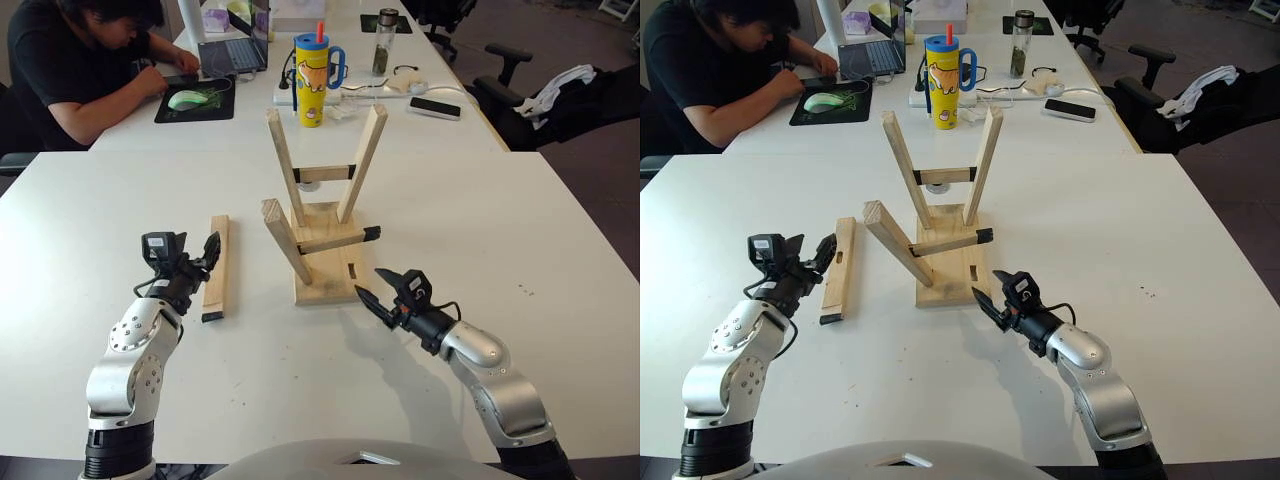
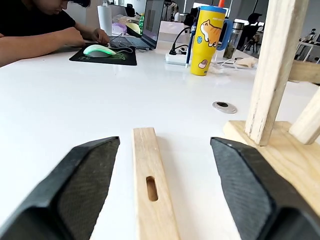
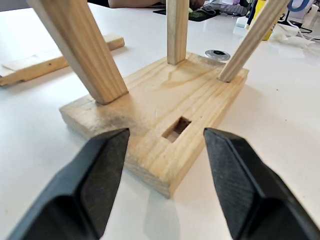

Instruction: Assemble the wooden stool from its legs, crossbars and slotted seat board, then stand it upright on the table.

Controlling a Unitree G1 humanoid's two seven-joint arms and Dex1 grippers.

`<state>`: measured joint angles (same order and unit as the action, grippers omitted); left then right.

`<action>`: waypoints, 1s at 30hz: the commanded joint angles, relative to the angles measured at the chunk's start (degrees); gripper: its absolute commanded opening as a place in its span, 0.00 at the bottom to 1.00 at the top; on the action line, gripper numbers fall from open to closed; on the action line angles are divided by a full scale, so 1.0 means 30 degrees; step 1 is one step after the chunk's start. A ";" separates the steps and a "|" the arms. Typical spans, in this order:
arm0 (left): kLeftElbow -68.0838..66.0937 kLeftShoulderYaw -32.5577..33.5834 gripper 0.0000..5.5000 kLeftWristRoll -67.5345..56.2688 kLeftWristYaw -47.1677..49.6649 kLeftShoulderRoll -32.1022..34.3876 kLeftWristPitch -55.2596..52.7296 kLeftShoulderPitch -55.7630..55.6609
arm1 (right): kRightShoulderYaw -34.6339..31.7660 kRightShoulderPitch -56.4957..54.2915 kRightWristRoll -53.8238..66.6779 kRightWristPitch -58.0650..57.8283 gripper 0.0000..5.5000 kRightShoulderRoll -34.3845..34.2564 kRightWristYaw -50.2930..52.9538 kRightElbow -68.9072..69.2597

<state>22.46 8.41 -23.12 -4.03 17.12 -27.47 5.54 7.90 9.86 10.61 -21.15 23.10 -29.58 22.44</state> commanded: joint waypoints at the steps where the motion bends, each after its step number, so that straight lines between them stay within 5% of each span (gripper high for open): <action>1: 0.0518 -0.0185 0.61 0.0142 0.0230 -0.0272 -0.1357 0.0454 | -0.0049 0.0266 0.0596 -0.1001 0.51 0.0952 -0.1310 -0.0935; 23: 0.0260 0.0453 0.61 0.0462 0.1143 -0.0800 -0.7149 -0.0215 | 0.2033 -0.1907 -0.0436 0.0807 0.51 -0.2293 -0.0349 -0.5020; 30: 0.0136 -0.0267 0.61 0.0952 0.1230 -0.0831 -0.8716 -0.0736 | 0.1611 -0.2054 -0.0475 0.0844 0.70 -0.2410 -0.0124 -0.5196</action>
<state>23.23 8.80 -21.13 -0.15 14.53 -52.02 4.45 13.94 3.82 9.49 -18.55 15.80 -30.83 7.04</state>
